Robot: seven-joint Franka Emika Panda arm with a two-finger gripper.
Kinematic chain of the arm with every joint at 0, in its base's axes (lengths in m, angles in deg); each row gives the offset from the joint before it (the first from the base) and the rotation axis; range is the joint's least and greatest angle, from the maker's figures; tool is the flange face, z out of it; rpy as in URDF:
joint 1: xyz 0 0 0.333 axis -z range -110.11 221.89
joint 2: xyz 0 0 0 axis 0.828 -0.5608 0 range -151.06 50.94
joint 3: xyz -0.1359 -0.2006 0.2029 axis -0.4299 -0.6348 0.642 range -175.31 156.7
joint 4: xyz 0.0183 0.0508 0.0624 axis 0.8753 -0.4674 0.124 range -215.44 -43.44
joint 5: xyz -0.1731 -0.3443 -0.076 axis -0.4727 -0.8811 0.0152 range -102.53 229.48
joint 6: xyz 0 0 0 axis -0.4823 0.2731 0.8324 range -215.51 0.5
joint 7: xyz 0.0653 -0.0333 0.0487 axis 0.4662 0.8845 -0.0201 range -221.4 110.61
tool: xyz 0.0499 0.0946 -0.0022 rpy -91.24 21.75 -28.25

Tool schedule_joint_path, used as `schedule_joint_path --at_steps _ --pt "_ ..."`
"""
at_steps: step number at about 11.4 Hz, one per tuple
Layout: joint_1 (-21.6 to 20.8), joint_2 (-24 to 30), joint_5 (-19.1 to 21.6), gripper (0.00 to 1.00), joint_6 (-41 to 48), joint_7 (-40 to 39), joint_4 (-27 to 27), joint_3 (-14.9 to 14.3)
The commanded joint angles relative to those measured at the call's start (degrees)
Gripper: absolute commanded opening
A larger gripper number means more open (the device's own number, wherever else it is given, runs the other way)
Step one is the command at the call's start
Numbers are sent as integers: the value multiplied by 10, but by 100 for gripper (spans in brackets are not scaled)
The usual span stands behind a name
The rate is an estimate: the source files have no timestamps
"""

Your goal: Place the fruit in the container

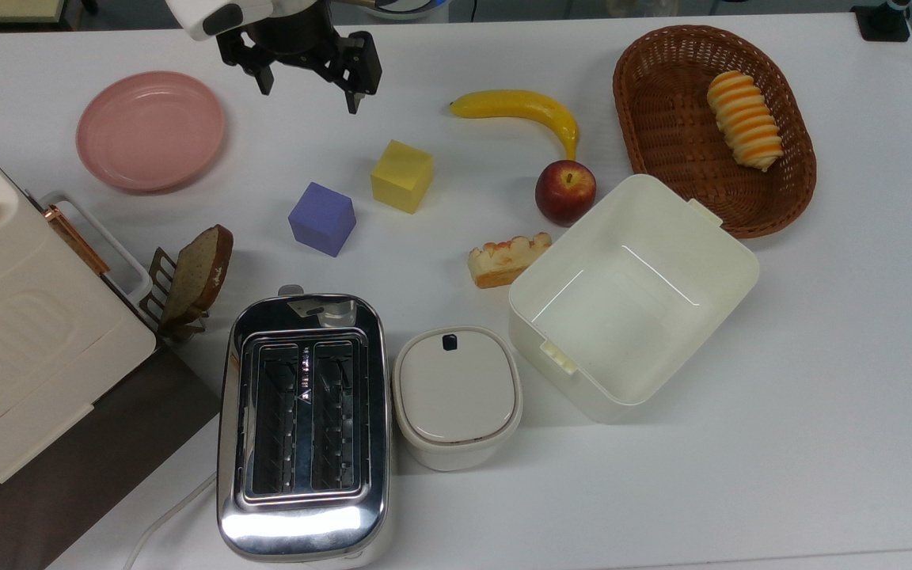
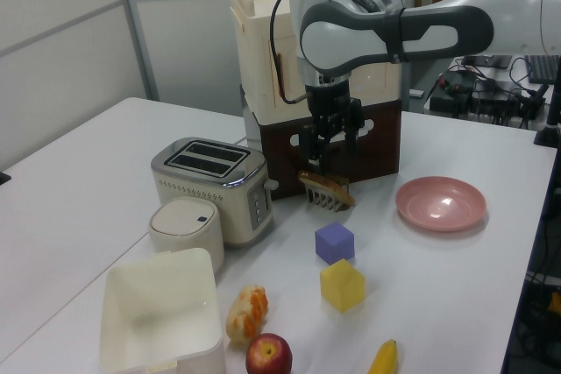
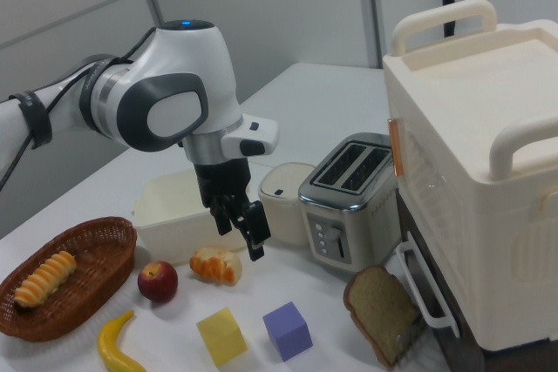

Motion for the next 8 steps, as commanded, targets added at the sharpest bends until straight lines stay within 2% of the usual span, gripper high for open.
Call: schedule_joint_path --at_steps 1,8 --pt "-9 6 -12 100 -15 7 -14 -2" --pt "-9 5 -14 100 -15 7 -14 -2"
